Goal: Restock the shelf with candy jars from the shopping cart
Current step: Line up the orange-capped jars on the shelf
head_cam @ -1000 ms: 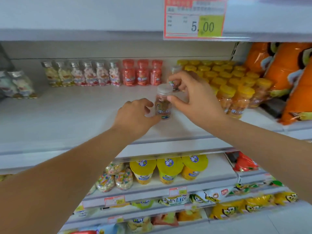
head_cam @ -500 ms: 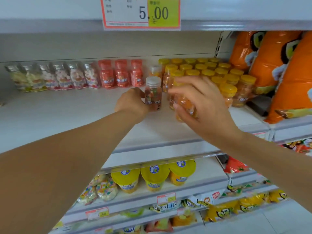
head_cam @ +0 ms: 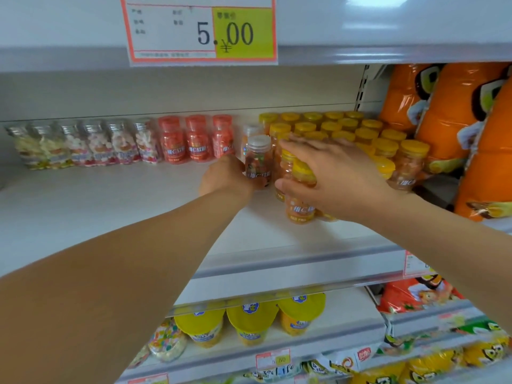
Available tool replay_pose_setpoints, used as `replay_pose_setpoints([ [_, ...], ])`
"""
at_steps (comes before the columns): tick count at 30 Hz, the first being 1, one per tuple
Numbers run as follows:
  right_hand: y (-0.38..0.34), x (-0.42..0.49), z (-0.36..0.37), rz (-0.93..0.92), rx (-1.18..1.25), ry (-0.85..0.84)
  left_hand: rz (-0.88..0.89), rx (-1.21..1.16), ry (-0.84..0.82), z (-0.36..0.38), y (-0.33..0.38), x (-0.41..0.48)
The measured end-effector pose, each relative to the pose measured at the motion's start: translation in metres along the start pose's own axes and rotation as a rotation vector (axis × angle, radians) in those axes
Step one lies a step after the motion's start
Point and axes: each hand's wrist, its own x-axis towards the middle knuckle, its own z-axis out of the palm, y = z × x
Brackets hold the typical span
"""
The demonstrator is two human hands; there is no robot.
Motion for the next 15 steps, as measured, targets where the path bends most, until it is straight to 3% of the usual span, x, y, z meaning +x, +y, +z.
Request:
replay_pose_setpoints([
  [15, 0.006, -0.012, -0.002, -0.067, -0.015, -0.011, 0.023, 0.057, 0.084, 0.004, 0.0, 0.005],
])
